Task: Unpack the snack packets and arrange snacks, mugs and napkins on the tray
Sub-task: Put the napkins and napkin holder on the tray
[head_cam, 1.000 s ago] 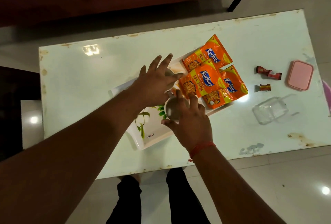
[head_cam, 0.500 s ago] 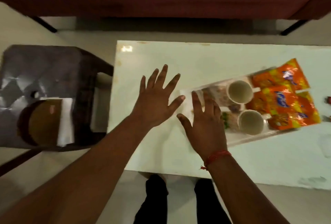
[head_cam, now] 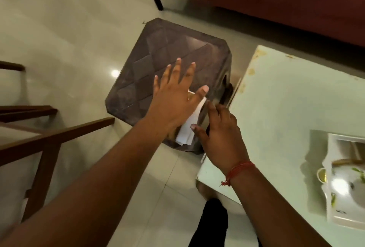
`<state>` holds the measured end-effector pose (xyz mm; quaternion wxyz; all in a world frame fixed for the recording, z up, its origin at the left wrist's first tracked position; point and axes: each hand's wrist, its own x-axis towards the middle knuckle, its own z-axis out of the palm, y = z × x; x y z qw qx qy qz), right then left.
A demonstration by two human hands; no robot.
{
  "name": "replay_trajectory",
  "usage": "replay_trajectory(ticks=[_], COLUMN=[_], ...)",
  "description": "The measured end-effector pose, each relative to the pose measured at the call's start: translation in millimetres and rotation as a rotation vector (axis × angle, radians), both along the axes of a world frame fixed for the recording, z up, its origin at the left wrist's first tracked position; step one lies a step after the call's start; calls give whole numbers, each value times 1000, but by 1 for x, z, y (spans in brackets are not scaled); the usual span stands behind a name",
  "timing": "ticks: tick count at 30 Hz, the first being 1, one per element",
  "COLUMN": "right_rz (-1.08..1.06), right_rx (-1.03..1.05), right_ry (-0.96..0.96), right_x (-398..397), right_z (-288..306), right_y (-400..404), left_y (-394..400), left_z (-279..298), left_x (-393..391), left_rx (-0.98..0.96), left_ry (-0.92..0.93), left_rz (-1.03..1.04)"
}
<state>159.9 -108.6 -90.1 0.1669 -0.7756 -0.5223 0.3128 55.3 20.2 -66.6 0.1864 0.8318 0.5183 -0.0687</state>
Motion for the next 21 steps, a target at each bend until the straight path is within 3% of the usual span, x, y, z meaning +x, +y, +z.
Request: replay_trajectory(ticks=[4,7,12,21], right_rz=[-11,-104,-327,-479], right_rx=[-6,2,-12,45], right_ry=[15,137,474,602], right_x=[-34,-53,-69,-20], right_z=[1,-1,1,18], right_y=[24,36,49,16], left_y=[5,-1,-15,-59], left_z=[8,9,9,22], left_x=[-35,-49,-50,8], left_rx=[-278,-458,-601,-640], left_ry=[-317,-467,-520,-699], left_rz=[430,724,810,880])
